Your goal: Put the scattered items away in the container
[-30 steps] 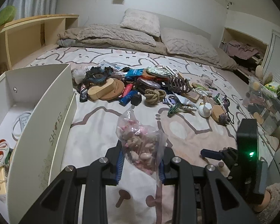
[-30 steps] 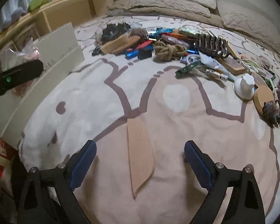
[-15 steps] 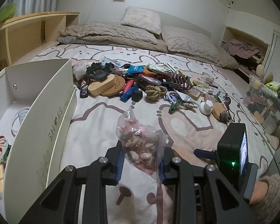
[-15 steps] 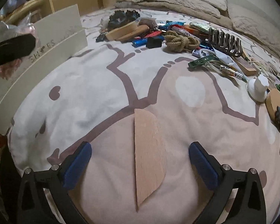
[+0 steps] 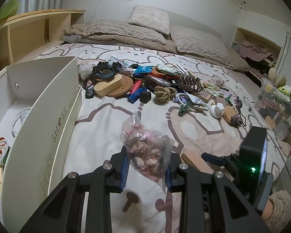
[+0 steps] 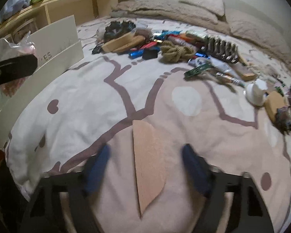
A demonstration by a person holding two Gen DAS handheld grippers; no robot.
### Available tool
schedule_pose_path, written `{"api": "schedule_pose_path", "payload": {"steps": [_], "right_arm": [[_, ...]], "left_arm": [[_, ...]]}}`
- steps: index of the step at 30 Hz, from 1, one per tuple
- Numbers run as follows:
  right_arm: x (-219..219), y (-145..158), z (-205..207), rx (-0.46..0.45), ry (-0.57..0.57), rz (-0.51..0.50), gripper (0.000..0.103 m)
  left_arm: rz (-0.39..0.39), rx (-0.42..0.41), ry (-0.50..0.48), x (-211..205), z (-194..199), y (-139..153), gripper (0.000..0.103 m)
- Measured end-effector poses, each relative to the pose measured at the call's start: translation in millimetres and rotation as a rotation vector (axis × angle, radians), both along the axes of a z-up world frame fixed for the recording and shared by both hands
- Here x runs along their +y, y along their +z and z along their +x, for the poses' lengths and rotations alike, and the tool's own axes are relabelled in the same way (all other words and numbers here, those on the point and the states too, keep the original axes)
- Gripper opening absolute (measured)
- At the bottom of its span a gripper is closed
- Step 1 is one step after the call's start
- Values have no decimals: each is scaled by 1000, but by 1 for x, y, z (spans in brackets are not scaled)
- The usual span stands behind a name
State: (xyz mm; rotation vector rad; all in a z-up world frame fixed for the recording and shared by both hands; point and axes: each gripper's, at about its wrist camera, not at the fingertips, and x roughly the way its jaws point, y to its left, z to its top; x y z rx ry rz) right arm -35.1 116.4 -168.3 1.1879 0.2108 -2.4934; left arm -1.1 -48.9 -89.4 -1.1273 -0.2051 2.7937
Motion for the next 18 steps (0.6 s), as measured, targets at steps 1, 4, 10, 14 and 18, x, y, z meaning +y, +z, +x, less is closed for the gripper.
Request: {"api": "schedule_pose_path", "payload": {"steps": [1,4,10,14,18], "right_arm": [[0,2,1,14,-5,6,42],[2,5,3,31,-14,-3,28],[7,16,4,44,-14,-36,26],[10,37,2,71,-19,-71,25],[12,62,-1,113,-24,-108,25]], "left_arm": [[2,-1,0,0,-1,0,30],[2,-2,-1,0,-1,0,30],[-3,5,6,0,-2,1,30],[-10,24,10,-2,-4,7,30],[-21,54,14,-4,-7,20,30]]}}
